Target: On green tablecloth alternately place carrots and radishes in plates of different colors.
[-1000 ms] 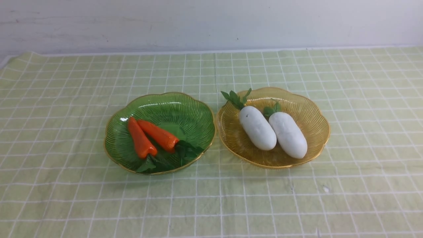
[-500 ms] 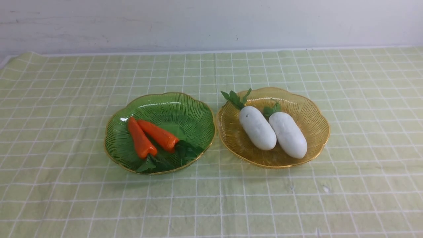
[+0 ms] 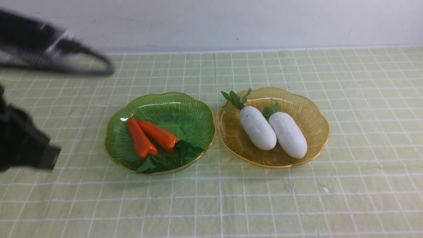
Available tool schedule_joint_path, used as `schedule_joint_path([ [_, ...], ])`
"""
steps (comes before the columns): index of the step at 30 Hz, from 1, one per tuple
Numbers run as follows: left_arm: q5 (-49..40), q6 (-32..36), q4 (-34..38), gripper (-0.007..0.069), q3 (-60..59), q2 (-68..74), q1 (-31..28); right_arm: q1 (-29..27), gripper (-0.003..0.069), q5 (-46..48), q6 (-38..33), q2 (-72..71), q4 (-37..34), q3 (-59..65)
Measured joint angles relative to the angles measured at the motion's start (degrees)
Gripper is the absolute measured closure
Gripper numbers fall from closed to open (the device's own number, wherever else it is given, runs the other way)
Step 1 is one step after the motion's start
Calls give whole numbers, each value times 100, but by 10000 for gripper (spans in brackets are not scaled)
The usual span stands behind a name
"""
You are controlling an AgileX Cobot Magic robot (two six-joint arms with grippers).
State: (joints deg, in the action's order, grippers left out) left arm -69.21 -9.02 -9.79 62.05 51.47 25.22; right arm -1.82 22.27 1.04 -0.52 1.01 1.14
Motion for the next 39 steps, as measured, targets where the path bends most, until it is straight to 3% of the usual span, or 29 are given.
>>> schedule_joint_path([
  [2, 374, -148, -2, 632, -440, -504, 0, 0, 673, 0, 0, 0, 0, 0],
  [5, 1660, -441, -62, 632, -1730, -1768, 0, 0, 673, 0, 0, 0, 0, 0],
  [12, 4484, -703, -346, 632, -3580, -3212, 0, 0, 673, 0, 0, 0, 5, 0],
  [15, 5197, -707, -379, 632, -4060, -3435, 0, 0, 673, 0, 0, 0, 5, 0],
  [21, 5591, -707, -409, 632, -4741, -3528, 0, 0, 673, 0, 0, 0, 5, 0],
  [39, 5570, -689, -339, 632, -5776, -3985, -25, 0, 673, 0, 0, -2, 6, 0],
])
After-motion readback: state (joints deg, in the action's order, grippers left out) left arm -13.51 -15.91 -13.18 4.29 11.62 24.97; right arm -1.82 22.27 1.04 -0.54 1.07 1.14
